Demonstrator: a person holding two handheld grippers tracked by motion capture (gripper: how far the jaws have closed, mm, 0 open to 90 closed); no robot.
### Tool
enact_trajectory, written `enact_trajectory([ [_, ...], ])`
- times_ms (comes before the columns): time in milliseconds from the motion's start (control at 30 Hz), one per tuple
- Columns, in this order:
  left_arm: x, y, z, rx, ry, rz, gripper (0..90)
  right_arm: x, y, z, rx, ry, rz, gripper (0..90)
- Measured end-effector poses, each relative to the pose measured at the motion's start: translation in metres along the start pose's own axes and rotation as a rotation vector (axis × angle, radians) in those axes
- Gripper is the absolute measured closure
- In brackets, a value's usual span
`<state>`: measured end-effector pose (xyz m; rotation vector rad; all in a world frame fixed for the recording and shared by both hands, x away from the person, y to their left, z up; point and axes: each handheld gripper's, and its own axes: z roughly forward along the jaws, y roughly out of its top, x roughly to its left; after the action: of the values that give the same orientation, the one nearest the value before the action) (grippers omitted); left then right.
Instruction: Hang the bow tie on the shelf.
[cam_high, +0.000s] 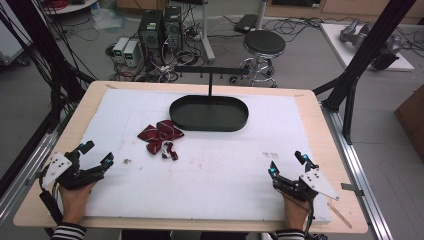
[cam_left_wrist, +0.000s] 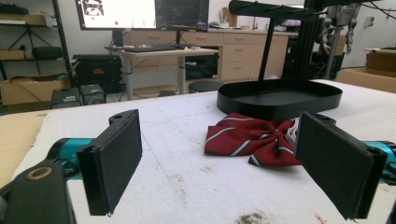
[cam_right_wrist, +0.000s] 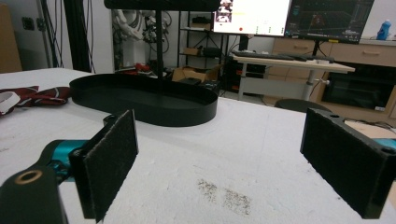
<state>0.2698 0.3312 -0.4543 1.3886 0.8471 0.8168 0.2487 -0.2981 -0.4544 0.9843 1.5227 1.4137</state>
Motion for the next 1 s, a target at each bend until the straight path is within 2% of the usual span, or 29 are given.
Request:
enact_trajectory([
  [200,-0.0005,0.0001,0.0003,0.003,0.004,0.005,15.7,-0.0011,-0.0001,-0.0001,0.000,-0.001,0.013,10.2],
  [400,-0.0008,0.0005,0.0013,0.012,0.021,0.001,16.3,-0.0004,-0.0001,-0.0003,-0.004,-0.004,0.006,10.2],
  [633,-0.0018,0.0002,0.0007,0.007,0.038,0.007,17.1,-0.0003,0.0001,0.0002,-0.004,-0.008,-0.008,10.2],
  [767,-0.0028,0.0000,0.0003,-0.002,0.038,0.013,17.5,0.0010,0.0001,-0.0002,0.001,-0.008,0.002,10.2],
  [1000,0.0010,0.0039,0.0075,0.054,0.024,-0.016,16.5,0.0003,0.0001,-0.0001,-0.002,-0.016,-0.003,10.3],
])
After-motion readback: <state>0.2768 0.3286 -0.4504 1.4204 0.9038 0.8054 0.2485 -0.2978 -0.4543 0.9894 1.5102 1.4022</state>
